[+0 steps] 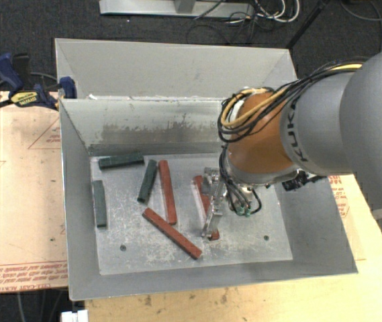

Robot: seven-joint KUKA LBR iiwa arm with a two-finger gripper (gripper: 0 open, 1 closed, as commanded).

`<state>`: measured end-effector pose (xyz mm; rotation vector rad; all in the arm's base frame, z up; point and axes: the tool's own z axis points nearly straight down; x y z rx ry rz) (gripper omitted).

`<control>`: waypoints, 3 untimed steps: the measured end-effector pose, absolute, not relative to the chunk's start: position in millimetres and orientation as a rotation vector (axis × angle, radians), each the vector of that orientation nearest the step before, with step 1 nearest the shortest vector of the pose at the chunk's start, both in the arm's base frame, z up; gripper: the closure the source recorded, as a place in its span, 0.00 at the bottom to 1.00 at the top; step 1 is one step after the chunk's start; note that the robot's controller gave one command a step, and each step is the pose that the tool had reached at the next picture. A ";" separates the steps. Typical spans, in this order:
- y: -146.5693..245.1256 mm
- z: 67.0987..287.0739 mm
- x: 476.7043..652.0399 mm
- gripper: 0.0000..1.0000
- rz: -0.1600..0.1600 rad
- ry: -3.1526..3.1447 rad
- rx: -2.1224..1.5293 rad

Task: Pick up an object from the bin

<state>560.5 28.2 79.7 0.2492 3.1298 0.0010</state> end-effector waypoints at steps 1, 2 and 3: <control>-3.7 72.1 613.7 0.00 0.001 3.090 0.541; -2.5 72.8 613.2 1.00 0.001 3.093 0.539; 28.0 198.2 610.3 1.00 0.006 3.095 0.472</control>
Offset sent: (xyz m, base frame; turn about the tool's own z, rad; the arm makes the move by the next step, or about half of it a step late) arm 0.0518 -0.0313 -0.0078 0.1883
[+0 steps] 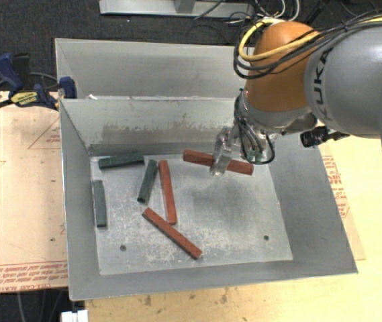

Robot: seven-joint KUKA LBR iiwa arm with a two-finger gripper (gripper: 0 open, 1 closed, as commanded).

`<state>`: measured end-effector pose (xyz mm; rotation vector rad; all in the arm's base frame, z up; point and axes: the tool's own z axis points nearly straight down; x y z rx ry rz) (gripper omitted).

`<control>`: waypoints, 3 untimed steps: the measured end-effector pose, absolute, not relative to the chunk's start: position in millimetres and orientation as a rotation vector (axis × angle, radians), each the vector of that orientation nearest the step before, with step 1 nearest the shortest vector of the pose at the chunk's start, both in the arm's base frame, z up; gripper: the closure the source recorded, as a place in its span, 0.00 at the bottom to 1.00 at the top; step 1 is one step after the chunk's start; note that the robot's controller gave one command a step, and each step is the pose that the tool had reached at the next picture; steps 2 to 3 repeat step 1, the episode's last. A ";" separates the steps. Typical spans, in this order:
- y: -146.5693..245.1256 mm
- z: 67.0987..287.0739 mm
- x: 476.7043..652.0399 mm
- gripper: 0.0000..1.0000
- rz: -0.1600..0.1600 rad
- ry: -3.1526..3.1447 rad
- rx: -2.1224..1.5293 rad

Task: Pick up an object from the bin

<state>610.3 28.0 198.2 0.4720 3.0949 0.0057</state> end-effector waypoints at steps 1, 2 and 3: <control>32.5 306.7 599.0 1.00 0.001 3.132 -0.074; 32.5 306.7 599.0 1.00 0.001 3.132 -0.074; 32.5 306.7 599.0 1.00 0.001 3.132 -0.074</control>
Offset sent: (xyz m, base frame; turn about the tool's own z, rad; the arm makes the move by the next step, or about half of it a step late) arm -0.0129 0.0039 0.1058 -0.3502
